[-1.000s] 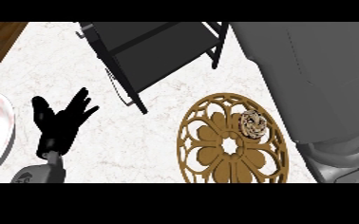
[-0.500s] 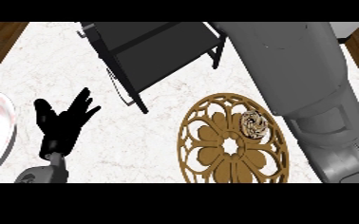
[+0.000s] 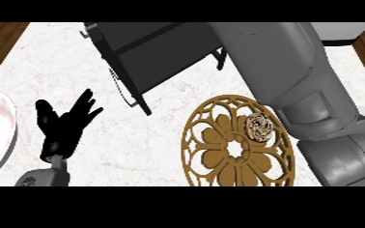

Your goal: Pick the squash from the placemat and place it in the tiered shelf

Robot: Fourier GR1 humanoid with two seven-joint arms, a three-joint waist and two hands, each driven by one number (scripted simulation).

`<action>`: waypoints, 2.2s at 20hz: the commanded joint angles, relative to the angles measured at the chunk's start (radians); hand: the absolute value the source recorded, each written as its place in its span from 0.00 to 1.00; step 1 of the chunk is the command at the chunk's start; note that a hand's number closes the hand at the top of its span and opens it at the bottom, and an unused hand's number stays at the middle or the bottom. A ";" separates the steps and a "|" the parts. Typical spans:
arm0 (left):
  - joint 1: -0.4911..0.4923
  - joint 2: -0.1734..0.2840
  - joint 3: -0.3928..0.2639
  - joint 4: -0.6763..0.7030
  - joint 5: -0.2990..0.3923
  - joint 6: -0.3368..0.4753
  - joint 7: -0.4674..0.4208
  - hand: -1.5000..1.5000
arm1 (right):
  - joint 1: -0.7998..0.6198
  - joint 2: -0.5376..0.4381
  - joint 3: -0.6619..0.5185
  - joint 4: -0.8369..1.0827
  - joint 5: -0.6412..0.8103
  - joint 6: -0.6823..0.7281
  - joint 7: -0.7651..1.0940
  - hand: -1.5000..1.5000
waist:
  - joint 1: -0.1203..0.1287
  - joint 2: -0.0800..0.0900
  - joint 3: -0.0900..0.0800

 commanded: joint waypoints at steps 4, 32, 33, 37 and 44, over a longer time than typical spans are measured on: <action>-0.004 -0.015 -0.010 0.023 -0.008 0.007 0.035 0.50 | -0.068 -0.028 -0.052 0.169 -0.004 -0.008 -0.141 1.00 | 0.008 0.006 -0.004; -0.005 -0.025 -0.003 0.064 -0.026 0.003 0.009 0.50 | -0.151 -0.057 -0.438 0.247 -0.298 -0.277 -0.038 0.00 | 0.002 0.006 -0.004; 0.007 -0.017 -0.004 0.055 -0.017 -0.016 0.015 0.50 | -0.166 -0.070 -0.444 0.248 -0.300 -0.295 -0.016 0.00 | 0.001 0.004 -0.004; 0.005 0.004 0.022 0.059 -0.019 -0.013 -0.013 0.50 | -0.120 -0.172 -0.438 0.269 -0.264 -0.335 -0.012 0.00 | -0.008 0.004 -0.004; 0.002 0.003 0.014 0.039 -0.009 -0.027 0.023 0.50 | -0.086 -0.350 -0.533 0.318 -0.333 -0.293 0.001 0.00 | 0.002 0.008 -0.003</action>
